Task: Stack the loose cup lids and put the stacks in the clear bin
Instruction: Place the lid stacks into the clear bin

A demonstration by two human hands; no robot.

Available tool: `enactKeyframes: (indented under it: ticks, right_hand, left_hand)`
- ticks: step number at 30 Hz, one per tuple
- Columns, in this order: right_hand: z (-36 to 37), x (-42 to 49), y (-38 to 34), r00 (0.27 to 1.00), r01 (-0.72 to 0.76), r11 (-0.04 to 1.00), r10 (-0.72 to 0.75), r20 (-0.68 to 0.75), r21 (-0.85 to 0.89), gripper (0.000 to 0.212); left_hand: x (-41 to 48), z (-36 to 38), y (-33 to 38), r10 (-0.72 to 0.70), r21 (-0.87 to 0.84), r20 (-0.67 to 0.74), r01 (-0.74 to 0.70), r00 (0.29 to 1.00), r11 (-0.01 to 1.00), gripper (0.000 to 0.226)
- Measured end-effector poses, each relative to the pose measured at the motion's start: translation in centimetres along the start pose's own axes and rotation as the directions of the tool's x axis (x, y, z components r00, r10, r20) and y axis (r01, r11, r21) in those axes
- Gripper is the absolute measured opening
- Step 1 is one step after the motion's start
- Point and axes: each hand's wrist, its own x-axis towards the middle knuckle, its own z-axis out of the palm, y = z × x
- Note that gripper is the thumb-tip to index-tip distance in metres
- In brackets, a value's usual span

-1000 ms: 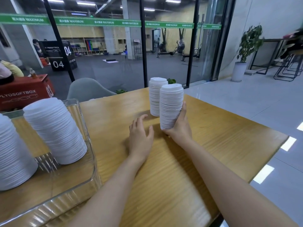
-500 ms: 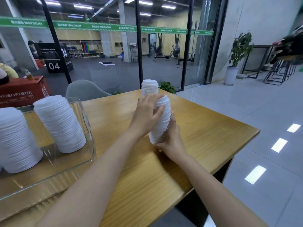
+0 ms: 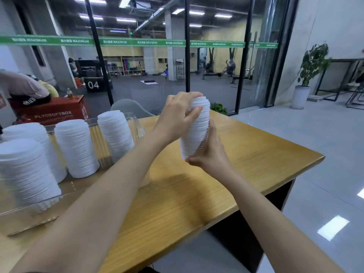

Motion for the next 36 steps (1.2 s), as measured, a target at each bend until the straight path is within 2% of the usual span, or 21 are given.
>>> enactKeyframes:
  ticks: [9,13,19,22,25,29,32,36]
  right_hand:
    - [1.6,-6.3,-7.5,0.995,0.089,0.994,-0.092,0.041,0.062,0.124]
    - [3.5,-7.9,-9.9,0.99,0.114,0.988,-0.121,0.068,0.106,0.124]
    - [8.3,-8.1,-13.7,0.969,0.194,0.964,-0.218,0.12,0.183,0.123]
    - [11.0,-6.4,-15.4,0.952,0.259,0.954,-0.278,0.128,0.151,0.126]
    - [13.5,-4.4,-16.6,0.929,0.25,0.945,-0.296,0.221,0.213,0.123]
    - [17.1,-1.7,-16.5,0.897,0.244,0.937,-0.315,0.309,0.248,0.127]
    - [18.9,0.1,-15.4,0.859,0.255,0.933,-0.34,0.383,0.255,0.128]
    - [21.9,2.0,-13.2,0.826,0.284,0.94,-0.339,0.449,0.187,0.131]
  left_hand:
    - [-7.0,-8.1,2.7,0.017,0.036,-0.047,-0.015,0.999,0.999,0.043]
    - [-9.7,-10.8,3.0,-0.021,0.087,-0.089,0.028,0.996,0.996,0.045]
    - [-12.9,-16.3,1.0,-0.074,0.212,-0.154,0.106,0.985,0.972,0.046]
    - [-13.6,-19.1,-0.8,-0.105,0.274,-0.182,0.152,0.978,0.95,0.047]
    - [-13.9,-21.3,-3.1,-0.125,0.343,-0.205,0.191,0.971,0.92,0.049]
    - [-13.9,-22.5,-6.3,-0.2,0.424,-0.163,0.252,0.966,0.87,0.054]
    - [-13.7,-22.0,-8.6,-0.28,0.495,-0.097,0.29,0.955,0.819,0.047]
    - [-13.7,-20.6,-10.9,-0.367,0.607,-0.008,0.296,0.93,0.737,0.048]
